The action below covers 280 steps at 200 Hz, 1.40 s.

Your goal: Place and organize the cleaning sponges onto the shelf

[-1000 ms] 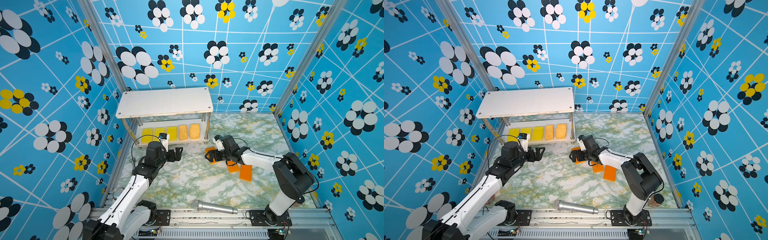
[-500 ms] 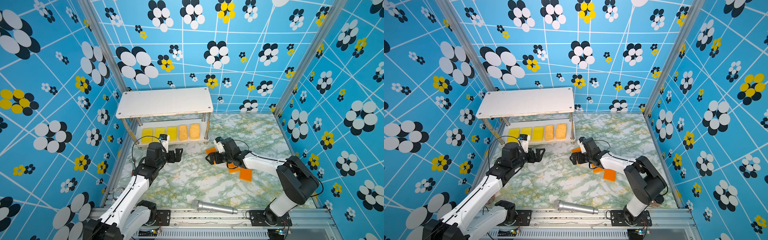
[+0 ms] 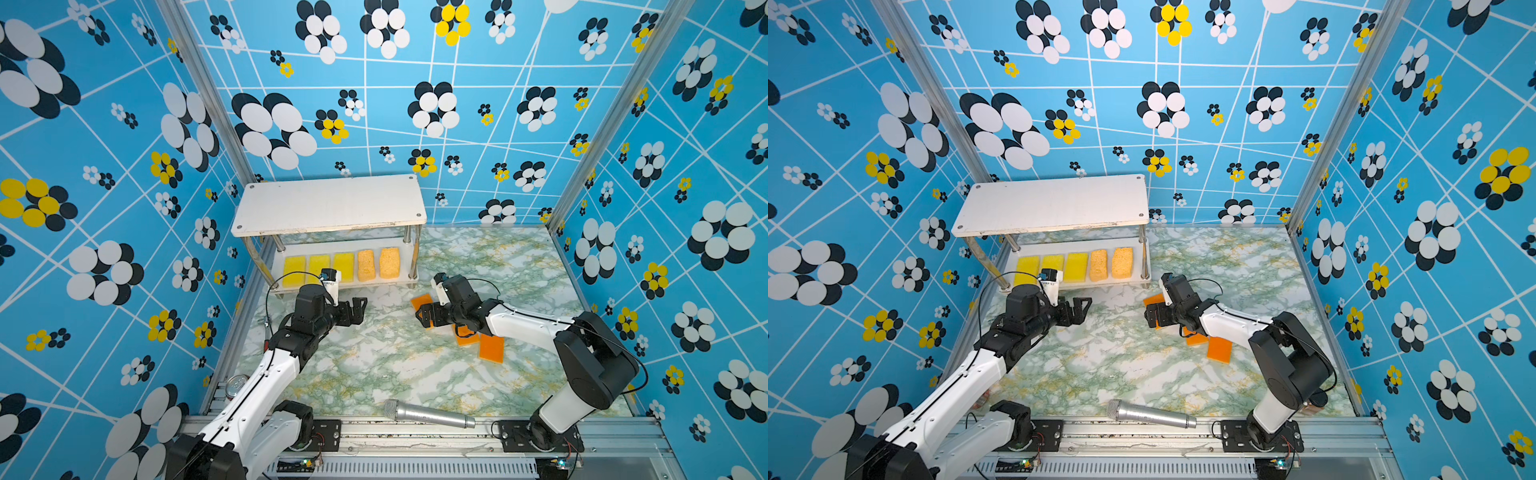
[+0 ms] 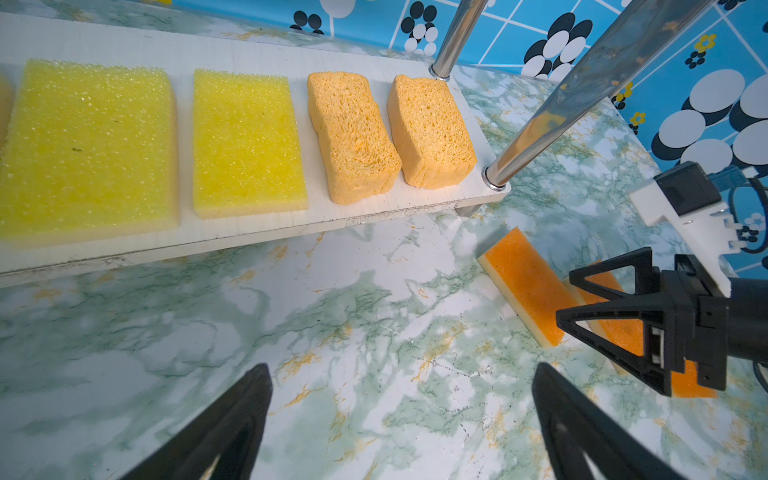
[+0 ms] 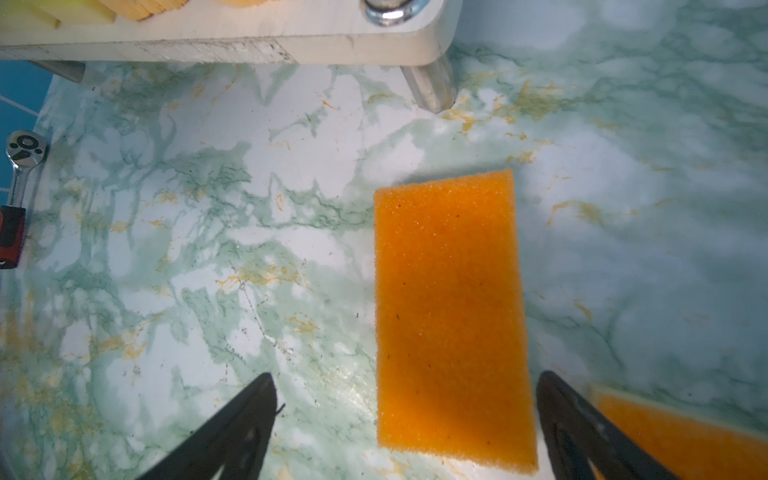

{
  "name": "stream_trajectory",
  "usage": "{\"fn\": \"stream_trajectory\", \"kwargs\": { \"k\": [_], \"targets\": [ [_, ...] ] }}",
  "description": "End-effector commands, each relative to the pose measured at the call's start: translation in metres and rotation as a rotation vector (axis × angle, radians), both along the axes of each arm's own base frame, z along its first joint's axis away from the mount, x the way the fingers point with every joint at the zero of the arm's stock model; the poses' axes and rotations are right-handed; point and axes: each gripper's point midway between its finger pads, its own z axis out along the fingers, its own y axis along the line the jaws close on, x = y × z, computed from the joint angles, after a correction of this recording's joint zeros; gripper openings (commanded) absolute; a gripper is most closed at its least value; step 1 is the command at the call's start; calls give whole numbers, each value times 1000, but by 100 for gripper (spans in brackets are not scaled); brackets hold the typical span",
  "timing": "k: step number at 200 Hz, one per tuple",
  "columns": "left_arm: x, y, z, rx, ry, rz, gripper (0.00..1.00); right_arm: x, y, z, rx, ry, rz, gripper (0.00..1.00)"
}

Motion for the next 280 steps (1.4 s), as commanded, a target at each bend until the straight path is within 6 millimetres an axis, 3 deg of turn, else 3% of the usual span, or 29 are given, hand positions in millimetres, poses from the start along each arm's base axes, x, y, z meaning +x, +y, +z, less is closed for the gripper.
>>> {"fn": "stream_trajectory", "kwargs": {
  "k": [1,70,144,167,216,280],
  "targets": [
    [-2,-1,-3,-4,4,3,99,4,3,-6,-19,24,-3,99],
    [-3,-1,-5,2,8,5,99,-1,20,-15,28,83,43,99],
    [-3,-3,-8,1,17,-2,99,-26,74,-4,245,149,233,99],
    [-5,-4,-10,0,23,-5,99,-28,82,3,308,142,256,99],
    [-15,-21,-21,-17,35,-93,99,-26,60,14,261,98,231,99],
    [-21,-61,-42,15,65,-236,99,-13,3,43,218,12,115,99]
  ]
}}
